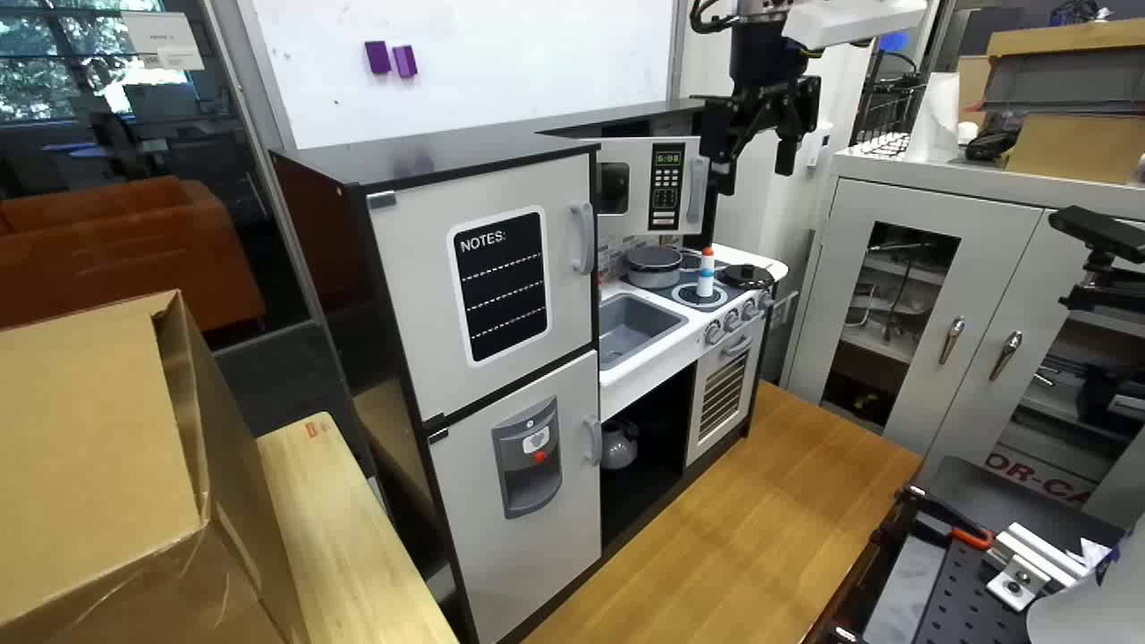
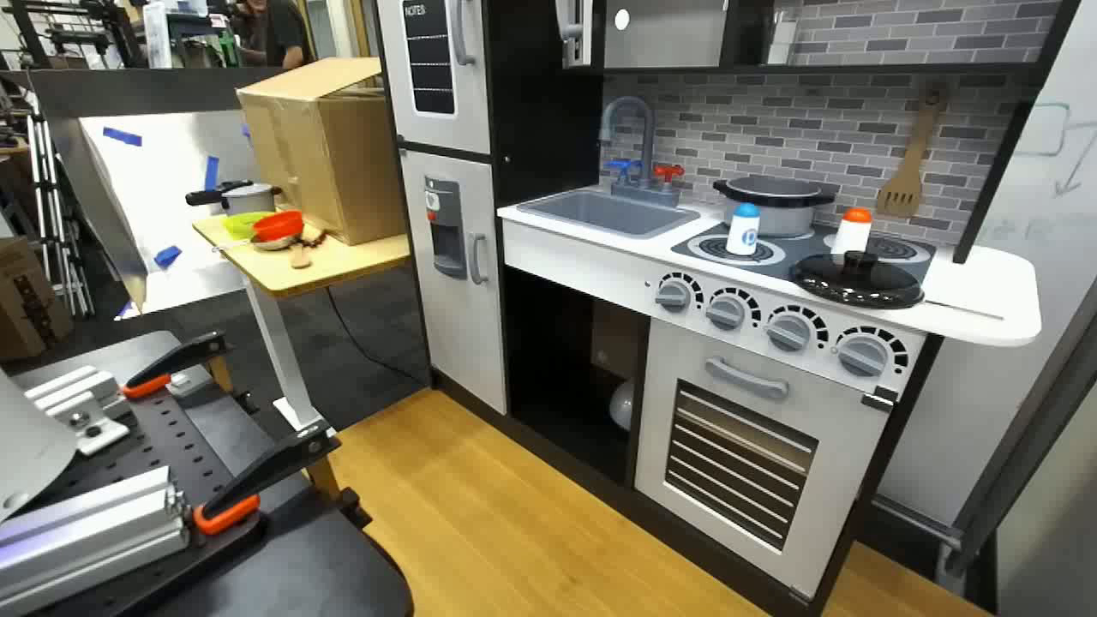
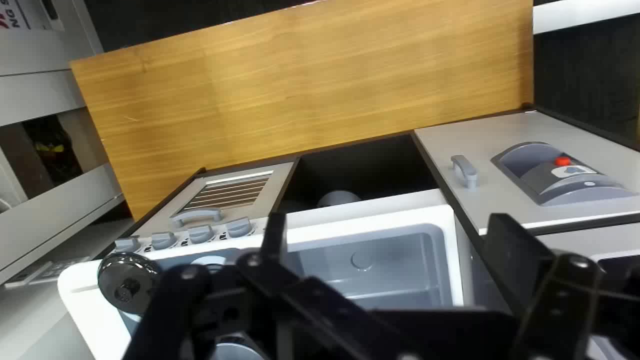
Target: Close the microwave door
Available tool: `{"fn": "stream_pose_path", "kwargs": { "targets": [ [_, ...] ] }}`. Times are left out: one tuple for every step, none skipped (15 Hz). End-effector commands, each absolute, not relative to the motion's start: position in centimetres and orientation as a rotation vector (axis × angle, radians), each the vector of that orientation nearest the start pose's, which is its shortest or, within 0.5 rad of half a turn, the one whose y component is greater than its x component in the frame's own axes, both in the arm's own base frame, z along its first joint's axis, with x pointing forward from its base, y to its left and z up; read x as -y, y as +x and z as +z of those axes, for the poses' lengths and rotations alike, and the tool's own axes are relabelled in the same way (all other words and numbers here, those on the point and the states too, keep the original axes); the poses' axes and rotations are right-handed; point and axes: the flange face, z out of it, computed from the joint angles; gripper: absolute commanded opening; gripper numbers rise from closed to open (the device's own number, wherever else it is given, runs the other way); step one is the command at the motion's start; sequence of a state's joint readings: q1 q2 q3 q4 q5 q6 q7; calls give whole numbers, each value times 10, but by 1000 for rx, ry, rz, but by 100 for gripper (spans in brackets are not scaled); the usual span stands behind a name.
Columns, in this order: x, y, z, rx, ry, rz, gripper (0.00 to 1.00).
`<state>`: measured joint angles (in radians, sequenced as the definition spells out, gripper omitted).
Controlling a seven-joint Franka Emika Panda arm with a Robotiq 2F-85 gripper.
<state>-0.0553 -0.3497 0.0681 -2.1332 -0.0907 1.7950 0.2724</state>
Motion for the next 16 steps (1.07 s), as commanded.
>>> {"fn": "stream_pose_path", "kwargs": {
  "targets": [
    [-1,452,552,-395,-3226,-42,100],
    [-1,452,552,-395,-3226,-42,100],
    [-1,452,552,-395,-3226,-42,100],
    [-1,452,552,-395,-3226,-42,100],
    [0,452,552,-382,-3223,-43,100],
    [2,453,552,-377,-3220,-46,100],
    [4,453,552,-379,-3217,-48,100],
    [8,453,551,-376,-3201,-46,100],
    [12,453,551,-377,-3186,-44,100],
    [17,452,551,-384,-3169,-47,100],
    [22,452,552,-389,-3151,-47,100],
    [26,452,552,-387,-3132,-47,100],
    [30,452,552,-387,-3115,-47,100],
    [34,451,552,-377,-3089,-42,100],
    [37,451,552,-371,-3063,-41,100],
    [39,451,553,-362,-3031,-41,100]
  ]
}}
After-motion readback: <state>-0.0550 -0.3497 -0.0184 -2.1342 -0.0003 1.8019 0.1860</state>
